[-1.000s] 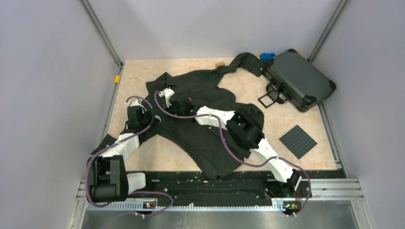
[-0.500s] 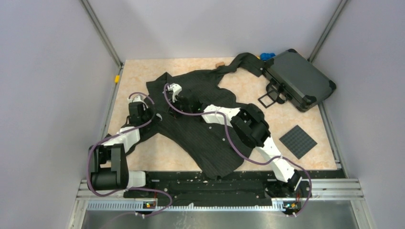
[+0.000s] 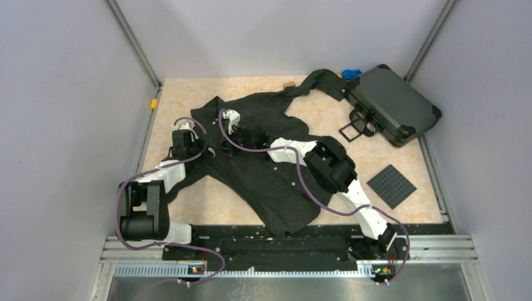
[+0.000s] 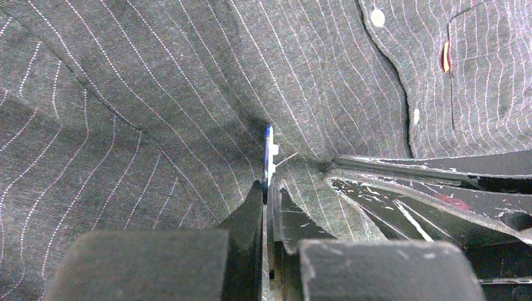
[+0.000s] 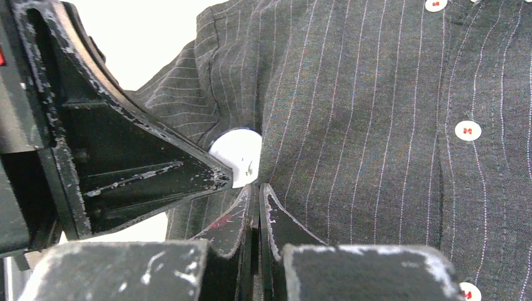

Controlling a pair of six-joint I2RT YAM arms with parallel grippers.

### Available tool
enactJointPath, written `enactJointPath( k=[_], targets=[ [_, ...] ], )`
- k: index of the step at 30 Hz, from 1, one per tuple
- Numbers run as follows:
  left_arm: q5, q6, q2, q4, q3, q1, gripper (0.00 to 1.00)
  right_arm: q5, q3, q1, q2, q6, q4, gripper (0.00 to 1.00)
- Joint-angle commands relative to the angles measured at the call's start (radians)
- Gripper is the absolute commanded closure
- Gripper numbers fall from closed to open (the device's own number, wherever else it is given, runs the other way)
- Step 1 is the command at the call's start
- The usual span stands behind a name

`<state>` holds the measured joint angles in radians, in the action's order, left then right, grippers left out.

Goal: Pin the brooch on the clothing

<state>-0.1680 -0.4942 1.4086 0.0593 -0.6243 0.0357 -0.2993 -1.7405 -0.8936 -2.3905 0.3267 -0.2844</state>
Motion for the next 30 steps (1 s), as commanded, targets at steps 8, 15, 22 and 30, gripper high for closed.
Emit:
enactJointPath(
  k=[8,15,22,30],
  targets=[
    [-0.004,0.025,0.031,-0.01,-0.058,-0.026,1.0,-0.063,0.002,0.004,0.085,0.002,-0.065,1.0],
    [-0.002,0.026,0.032,-0.012,-0.06,-0.028,1.0,-0.091,0.004,0.004,0.077,-0.007,-0.057,1.0],
    [-0.015,0.023,0.041,0.002,-0.059,-0.029,1.0,-0.106,0.001,0.004,0.064,-0.013,-0.038,1.0],
    [-0.051,0.019,0.037,0.04,-0.049,-0.029,1.0,-0.132,-0.044,0.005,0.027,-0.035,0.022,1.0]
  ],
)
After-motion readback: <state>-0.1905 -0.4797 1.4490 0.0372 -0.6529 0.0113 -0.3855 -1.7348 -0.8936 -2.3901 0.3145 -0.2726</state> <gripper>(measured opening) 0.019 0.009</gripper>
